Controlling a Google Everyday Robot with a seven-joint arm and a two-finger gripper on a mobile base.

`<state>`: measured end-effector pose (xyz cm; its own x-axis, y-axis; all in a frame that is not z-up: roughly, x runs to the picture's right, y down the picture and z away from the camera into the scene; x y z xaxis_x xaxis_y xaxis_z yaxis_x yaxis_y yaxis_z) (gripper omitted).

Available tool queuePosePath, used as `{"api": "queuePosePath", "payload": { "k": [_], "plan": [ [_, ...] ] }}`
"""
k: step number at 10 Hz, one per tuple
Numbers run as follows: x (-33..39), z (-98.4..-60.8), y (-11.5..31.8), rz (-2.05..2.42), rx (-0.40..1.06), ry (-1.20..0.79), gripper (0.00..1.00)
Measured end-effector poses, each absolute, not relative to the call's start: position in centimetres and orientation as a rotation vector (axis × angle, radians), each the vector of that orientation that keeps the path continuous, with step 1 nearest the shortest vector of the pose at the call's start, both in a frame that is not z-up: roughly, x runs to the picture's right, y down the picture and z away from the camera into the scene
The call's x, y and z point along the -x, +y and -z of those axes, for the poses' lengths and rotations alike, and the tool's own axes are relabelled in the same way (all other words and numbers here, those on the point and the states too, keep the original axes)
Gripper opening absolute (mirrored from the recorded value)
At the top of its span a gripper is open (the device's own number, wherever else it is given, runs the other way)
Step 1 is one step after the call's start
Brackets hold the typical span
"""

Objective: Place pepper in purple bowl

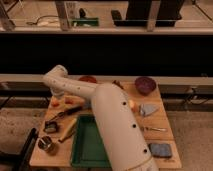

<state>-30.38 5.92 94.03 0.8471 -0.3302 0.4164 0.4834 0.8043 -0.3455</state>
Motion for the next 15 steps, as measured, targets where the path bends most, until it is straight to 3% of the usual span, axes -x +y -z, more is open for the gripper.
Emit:
{"api": "queuePosePath", "payload": {
  "k": [7,13,15],
  "plan": [
    [28.0,-95.3,6.5,0.383,0.480,-0.353,0.73],
    [26.3,-96.2,5.6,0.348,0.490,-0.364,0.54],
    [26.9,-96.7,5.8,0.350,0.520,-0.388,0.52]
  ]
}}
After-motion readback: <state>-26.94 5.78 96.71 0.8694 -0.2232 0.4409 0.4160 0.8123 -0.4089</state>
